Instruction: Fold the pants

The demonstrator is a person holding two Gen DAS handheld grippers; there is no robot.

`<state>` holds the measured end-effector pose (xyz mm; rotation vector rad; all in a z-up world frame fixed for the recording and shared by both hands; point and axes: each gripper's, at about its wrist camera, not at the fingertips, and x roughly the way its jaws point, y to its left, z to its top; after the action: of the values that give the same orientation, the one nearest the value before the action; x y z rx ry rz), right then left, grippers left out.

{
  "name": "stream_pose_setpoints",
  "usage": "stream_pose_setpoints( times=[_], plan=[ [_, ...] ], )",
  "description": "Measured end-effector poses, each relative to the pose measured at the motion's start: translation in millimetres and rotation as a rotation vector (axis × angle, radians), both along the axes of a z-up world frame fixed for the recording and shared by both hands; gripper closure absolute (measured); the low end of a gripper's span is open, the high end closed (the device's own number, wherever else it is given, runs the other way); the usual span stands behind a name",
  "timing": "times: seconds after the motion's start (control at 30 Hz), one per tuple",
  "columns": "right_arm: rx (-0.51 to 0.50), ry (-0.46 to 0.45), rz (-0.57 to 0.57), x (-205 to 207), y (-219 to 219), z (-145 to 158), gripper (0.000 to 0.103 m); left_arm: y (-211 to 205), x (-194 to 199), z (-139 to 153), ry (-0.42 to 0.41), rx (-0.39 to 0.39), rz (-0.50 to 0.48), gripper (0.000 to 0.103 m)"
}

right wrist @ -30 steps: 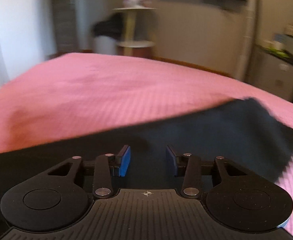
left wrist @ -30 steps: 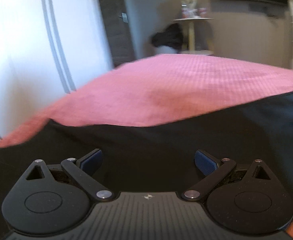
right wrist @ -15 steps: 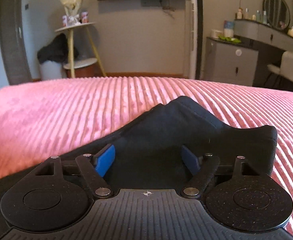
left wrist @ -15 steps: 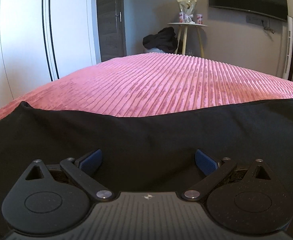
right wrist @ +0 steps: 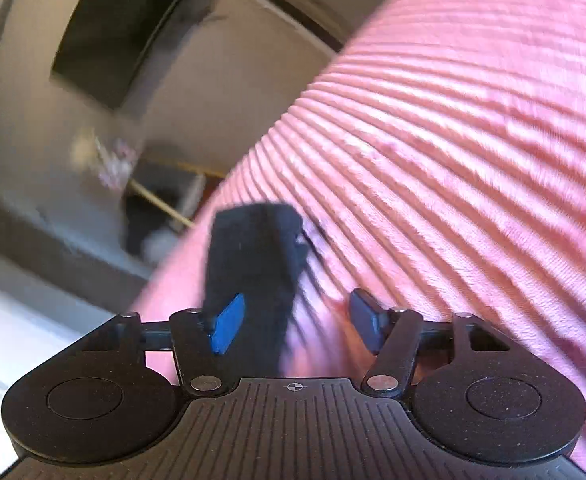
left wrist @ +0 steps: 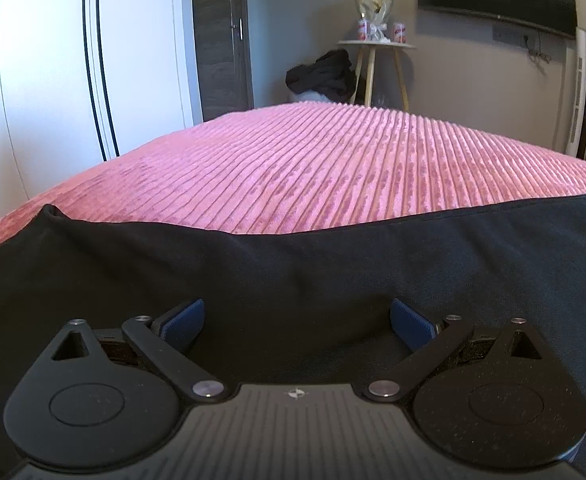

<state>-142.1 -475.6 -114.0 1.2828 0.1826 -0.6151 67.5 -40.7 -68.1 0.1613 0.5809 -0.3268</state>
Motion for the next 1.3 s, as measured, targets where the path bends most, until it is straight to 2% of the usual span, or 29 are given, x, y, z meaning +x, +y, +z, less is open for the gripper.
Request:
stream_pose_setpoints(
  times=[0.13,0.23,0.3,0.33,0.37,0.5,0.6,0.67,0.77,0.87,0.97,1.1,1.13,1.17,1.2,1.23,1.3],
  plan=[
    [0.027,-0.008,0.076,23.9,-24.5,-5.3,0.054,5.0,0.9,19.9,0.093,0.035,0.021,0.004],
    [0.048,-0.030,0.129,43.1,-35.5,-6.8,0.055,25.3,-6.5,37.0,0.132,0.034,0.057,0.004],
    [0.094,-0.037,0.122,47.0,-39.8,-9.1,0.068,40.3,-13.8,45.6,0.130,0.053,0.082,0.004],
    [0.101,-0.041,0.124,46.3,-41.0,-9.1,0.082,47.8,-17.1,49.0,0.128,0.066,0.090,0.004],
    [0.095,-0.047,0.126,45.7,-40.9,-7.3,0.087,55.5,-20.5,51.9,0.130,0.077,0.096,0.004],
    [-0.064,0.003,0.150,52.8,-25.0,19.3,0.089,90.6,-34.0,61.4,0.114,0.042,0.138,0.004],
    [-0.202,0.068,0.184,64.1,-8.0,48.1,0.090,111.5,-41.4,61.2,0.079,0.009,0.216,0.004],
    [-0.306,0.116,0.222,74.5,10.3,70.9,0.091,121.3,-40.6,56.2,0.095,-0.022,0.267,0.004],
    [-0.498,0.133,0.355,98.4,62.1,112.1,0.092,130.5,-33.2,49.9,0.153,-0.080,0.299,0.004],
    [-0.638,0.096,0.543,122.9,131.8,135.9,0.091,135.0,-30.1,47.5,0.168,-0.103,0.309,0.004],
    [-0.662,0.064,0.711,142.1,201.4,131.1,0.091,134.8,-28.7,45.1,0.177,-0.100,0.304,0.004],
    [-0.594,0.130,0.935,166.6,285.7,81.8,0.086,131.4,-27.1,38.4,0.221,-0.097,0.295,0.004],
    [-0.582,0.177,0.995,173.3,300.3,69.9,0.080,130.2,-26.6,36.6,0.236,-0.090,0.291,0.004],
    [-0.601,0.265,1.053,180.1,316.5,57.3,0.071,129.2,-25.7,35.1,0.248,-0.085,0.291,0.004],
    [-0.663,0.305,1.080,181.8,325.3,54.8,0.071,127.9,-24.7,33.2,0.262,-0.076,0.290,0.004],
    [-0.695,0.312,1.099,181.3,327.7,59.5,0.068,126.8,-23.8,31.6,0.277,-0.068,0.287,0.004],
    [-0.611,0.266,1.122,175.3,319.4,71.6,0.053,125.7,-24.1,31.2,0.282,-0.063,0.281,0.004]
  ],
)
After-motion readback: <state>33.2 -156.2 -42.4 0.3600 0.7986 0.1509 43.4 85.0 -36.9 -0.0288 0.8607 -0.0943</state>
